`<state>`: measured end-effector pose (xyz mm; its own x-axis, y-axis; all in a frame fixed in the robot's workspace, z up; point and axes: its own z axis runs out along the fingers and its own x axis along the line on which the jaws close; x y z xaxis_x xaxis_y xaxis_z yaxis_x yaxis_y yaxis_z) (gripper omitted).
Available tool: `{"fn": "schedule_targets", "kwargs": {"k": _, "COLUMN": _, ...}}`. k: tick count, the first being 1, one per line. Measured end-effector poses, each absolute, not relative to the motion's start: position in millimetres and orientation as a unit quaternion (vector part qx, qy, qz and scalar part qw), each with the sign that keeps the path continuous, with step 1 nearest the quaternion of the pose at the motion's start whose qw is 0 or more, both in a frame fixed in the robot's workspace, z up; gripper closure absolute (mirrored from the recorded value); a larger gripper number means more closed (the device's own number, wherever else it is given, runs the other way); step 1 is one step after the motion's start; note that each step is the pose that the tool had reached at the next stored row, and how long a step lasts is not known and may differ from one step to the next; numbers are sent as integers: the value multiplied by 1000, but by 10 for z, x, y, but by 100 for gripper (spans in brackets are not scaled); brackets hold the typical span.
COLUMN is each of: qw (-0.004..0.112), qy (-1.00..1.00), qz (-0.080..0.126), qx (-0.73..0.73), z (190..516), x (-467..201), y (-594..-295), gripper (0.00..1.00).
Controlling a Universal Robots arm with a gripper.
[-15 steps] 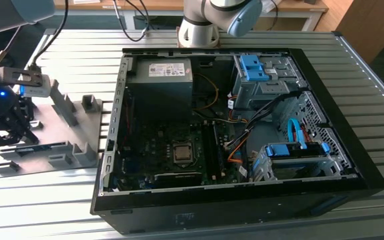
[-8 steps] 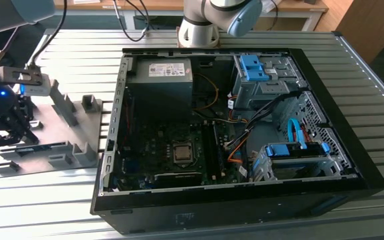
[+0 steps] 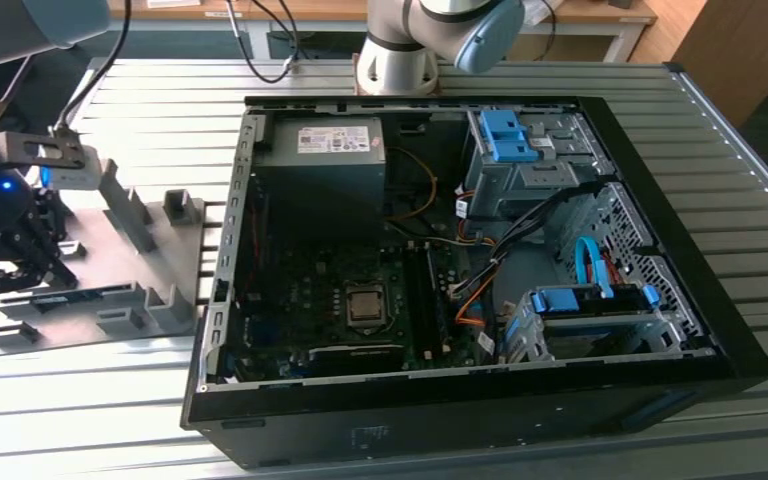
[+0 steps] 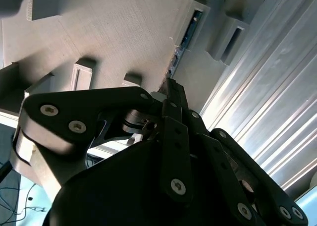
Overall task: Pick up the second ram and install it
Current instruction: 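Pick up the second ram and move it above second insertion slot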
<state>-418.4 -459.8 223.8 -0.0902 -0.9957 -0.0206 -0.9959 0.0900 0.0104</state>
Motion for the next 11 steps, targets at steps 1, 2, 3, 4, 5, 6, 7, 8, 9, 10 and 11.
{"fn": "schedule_targets", "kwargs": {"k": 1, "qw": 4, "qy": 737, "qz": 11, "qx": -675, "z": 2238, "x": -4184, "y": -4598, "gripper": 90}}
{"fn": "schedule_targets", "kwargs": {"k": 2, "qw": 4, "qy": 736, "qz": 11, "qx": -676, "z": 2238, "x": -4184, "y": -4598, "gripper": 90}}
{"fn": "schedule_targets", "kwargs": {"k": 3, "qw": 4, "qy": 736, "qz": 11, "qx": -677, "z": 2238, "x": -4184, "y": -4598, "gripper": 90}}
{"fn": "schedule_targets", "kwargs": {"k": 4, "qw": 4, "qy": 735, "qz": 11, "qx": -678, "z": 2238, "x": -4184, "y": -4598, "gripper": 90}}
{"fn": "schedule_targets", "kwargs": {"k": 5, "qw": 4, "qy": 733, "qz": 11, "qx": -680, "z": 2238, "x": -4184, "y": -4598, "gripper": 90}}
{"fn": "schedule_targets", "kwargs": {"k": 6, "qw": 4, "qy": 731, "qz": 11, "qx": -682, "z": 2238, "x": -4184, "y": -4598, "gripper": 90}}
{"fn": "schedule_targets", "kwargs": {"k": 7, "qw": 4, "qy": 729, "qz": 11, "qx": -685, "z": 2238, "x": -4184, "y": -4598, "gripper": 90}}
{"fn": "schedule_targets", "kwargs": {"k": 8, "qw": 4, "qy": 727, "qz": 11, "qx": -687, "z": 2238, "x": -4184, "y": -4598, "gripper": 90}}
{"fn": "schedule_targets", "kwargs": {"k": 9, "qw": 4, "qy": 726, "qz": 11, "qx": -687, "z": 2238, "x": -4184, "y": -4598, "gripper": 90}}
{"fn": "schedule_targets", "kwargs": {"k": 10, "qw": 4, "qy": 726, "qz": 11, "qx": -687, "z": 2238, "x": -4184, "y": -4598, "gripper": 90}}
{"fn": "schedule_targets", "kwargs": {"k": 11, "qw": 4, "qy": 726, "qz": 11, "qx": -688, "z": 2238, "x": -4184, "y": -4598, "gripper": 90}}
